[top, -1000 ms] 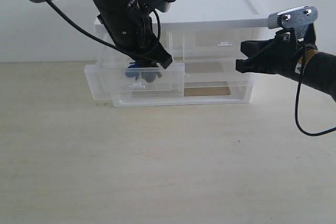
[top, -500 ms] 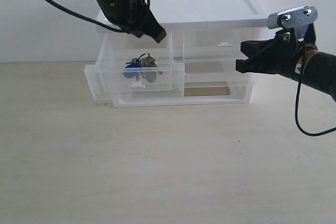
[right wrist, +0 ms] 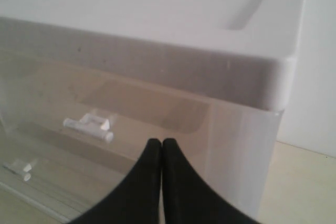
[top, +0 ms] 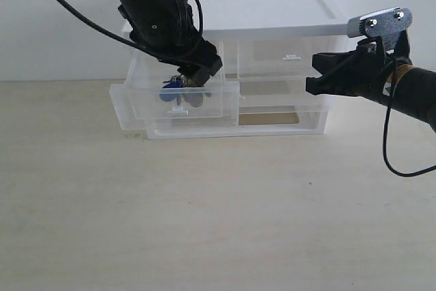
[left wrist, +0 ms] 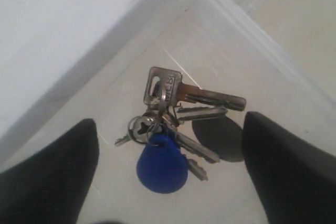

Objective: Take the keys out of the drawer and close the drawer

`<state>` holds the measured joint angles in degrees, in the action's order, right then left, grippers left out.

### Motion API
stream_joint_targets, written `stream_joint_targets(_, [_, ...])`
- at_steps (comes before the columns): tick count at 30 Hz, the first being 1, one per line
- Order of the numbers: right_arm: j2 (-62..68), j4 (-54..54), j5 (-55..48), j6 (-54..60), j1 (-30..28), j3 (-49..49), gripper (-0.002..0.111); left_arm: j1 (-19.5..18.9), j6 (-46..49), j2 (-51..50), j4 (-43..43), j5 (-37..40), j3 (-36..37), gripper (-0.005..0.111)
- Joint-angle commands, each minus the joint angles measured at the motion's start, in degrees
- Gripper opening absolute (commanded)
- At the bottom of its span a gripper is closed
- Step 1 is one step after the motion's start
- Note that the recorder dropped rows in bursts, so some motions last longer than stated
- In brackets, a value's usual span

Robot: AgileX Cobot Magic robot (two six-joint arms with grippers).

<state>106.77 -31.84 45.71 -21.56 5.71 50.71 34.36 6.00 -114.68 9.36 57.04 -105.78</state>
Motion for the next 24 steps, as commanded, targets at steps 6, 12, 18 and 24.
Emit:
stream_joint_targets(6, [0.19,4.26,-0.89,0.23,-0.48,0.9,0.0,-0.14,-3.94,-4.07,-0.41,-1.14,-0.1,0.068])
stream_joint_targets(12, [0.19,4.26,-0.89,0.23,-0.48,0.9,0.0,-0.14,-3.82,-4.87,-0.81,-1.54,-0.1,0.068])
stream_joint_targets(18, [0.19,4.26,-0.89,0.23,-0.48,0.9,0.0,-0.51,-3.45,-4.87,-0.01,-1.54,-0.1,0.044])
stream_joint_targets(24, [0.19,4.26,-0.89,0.33,-0.48,0.9,0.0,-1.21,-0.7,-4.87,0.55,-1.54,-0.1,0.004])
